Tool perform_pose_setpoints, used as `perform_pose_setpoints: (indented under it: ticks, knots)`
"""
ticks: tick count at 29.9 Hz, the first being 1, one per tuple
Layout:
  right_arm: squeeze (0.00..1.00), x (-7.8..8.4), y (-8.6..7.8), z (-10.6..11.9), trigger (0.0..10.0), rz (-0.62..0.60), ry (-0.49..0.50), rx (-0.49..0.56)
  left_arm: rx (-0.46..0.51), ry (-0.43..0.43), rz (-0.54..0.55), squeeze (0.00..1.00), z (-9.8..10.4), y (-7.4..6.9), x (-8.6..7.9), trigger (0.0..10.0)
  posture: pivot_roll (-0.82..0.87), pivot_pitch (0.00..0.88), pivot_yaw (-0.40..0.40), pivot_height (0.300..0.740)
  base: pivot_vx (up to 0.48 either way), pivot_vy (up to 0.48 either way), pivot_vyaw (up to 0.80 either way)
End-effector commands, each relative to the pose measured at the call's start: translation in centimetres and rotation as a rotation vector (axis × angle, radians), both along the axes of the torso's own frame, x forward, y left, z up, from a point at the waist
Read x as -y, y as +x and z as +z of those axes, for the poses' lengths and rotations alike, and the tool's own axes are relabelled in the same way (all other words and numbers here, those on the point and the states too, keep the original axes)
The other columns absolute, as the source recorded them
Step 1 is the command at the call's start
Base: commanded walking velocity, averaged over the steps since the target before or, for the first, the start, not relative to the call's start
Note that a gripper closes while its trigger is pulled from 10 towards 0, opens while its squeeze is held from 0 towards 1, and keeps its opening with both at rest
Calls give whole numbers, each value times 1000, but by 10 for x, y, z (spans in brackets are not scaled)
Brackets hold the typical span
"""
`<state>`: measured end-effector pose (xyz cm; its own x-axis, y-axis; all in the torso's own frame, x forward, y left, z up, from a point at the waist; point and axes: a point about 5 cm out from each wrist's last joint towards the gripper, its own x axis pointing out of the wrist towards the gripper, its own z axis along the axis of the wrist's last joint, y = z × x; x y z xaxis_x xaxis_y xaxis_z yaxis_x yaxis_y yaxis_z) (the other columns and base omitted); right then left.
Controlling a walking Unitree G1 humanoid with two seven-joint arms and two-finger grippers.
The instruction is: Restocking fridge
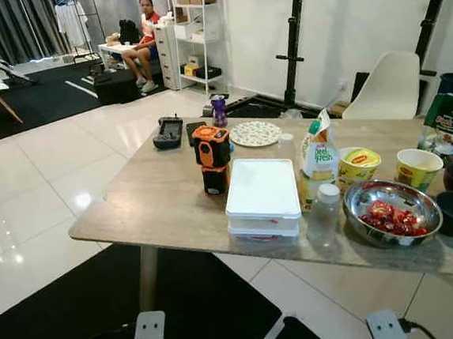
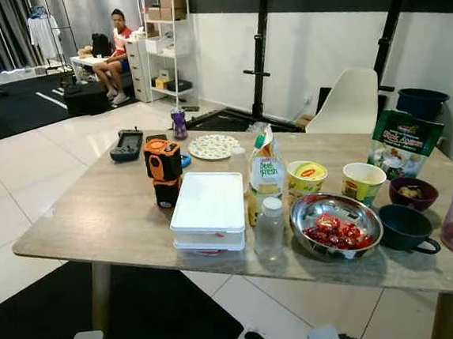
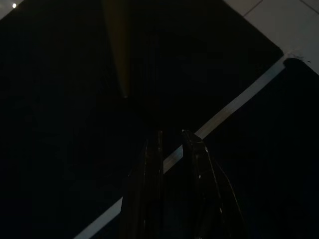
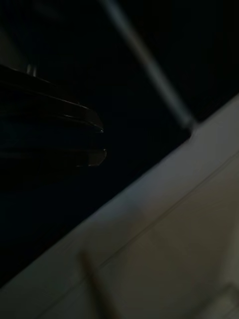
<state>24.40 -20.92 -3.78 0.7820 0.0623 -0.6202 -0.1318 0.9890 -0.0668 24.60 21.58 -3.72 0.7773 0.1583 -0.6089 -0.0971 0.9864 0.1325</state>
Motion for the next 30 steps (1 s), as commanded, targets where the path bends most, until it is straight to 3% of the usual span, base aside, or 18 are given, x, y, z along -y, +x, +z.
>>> perform_pose_setpoints:
  ticks: [1,3,4,6,7,11,12,15,17,19,21,23,26,27,29,30]
  knots:
    - [0,-14,8,8,10000,138,115,24,-2,16,-20,0,-1,-3,-3,10000,-31,63,2,740,0,0,0]
    - [0,-26,17,21,10000,311,227,64,-2,20,-27,0,-1,-3,-3,10000,-28,65,6,740,0,0,0]
    - [0,-26,17,21,10000,311,227,64,-2,20,-27,0,-1,-3,-3,10000,-28,65,6,740,0,0,0]
    - [0,-39,35,63,10000,544,352,182,1,32,-49,0,0,-3,-3,10000,-27,64,9,740,0,0,0]
    - [0,-39,35,63,10000,544,352,182,1,32,-49,0,0,-3,-3,10000,-27,64,9,740,0,0,0]
    - [0,-52,38,127,10000,857,478,264,2,34,-59,0,0,-3,-2,10000,-38,64,12,740,0,0,0]
    - [0,-52,38,127,10000,857,478,264,2,34,-59,0,0,-3,-2,10000,-38,64,12,740,0,0,0]
    - [0,-58,38,172,10000,980,581,343,-3,33,-60,0,-2,-4,-1,10000,-40,63,11,740,0,0,0]
    - [55,-59,38,180,10000,1004,602,366,-5,32,-60,0,-2,-5,-1,10000,-41,63,11,740,0,0,0]
    - [118,-61,39,212,10000,1054,662,464,-7,29,-59,0,-3,-5,0,10000,-42,62,8,740,0,0,0]
    - [118,-61,42,225,10000,1056,658,521,-7,28,-58,0,-3,-5,1,10000,-42,61,7,740,0,0,0]
    - [149,-56,68,248,10000,897,532,702,-7,25,-58,0,-3,-5,2,10000,-42,59,6,740,0,0,0]
    - [165,-49,84,261,10000,763,414,784,-8,24,-59,0,-4,-5,3,10000,-43,53,6,740,0,0,0]
    - [388,-46,88,262,10000,729,400,784,-8,24,-60,0,-4,-5,3,10000,-43,53,6,740,0,0,0]
    - [388,-44,89,264,10000,704,397,776,-8,25,-60,0,-4,-5,3,10000,-43,53,6,740,0,0,0]
    - [1000,-42,91,265,10000,674,389,783,-8,25,-59,0,-4,-5,3,10000,-41,51,3,740,0,0,0]
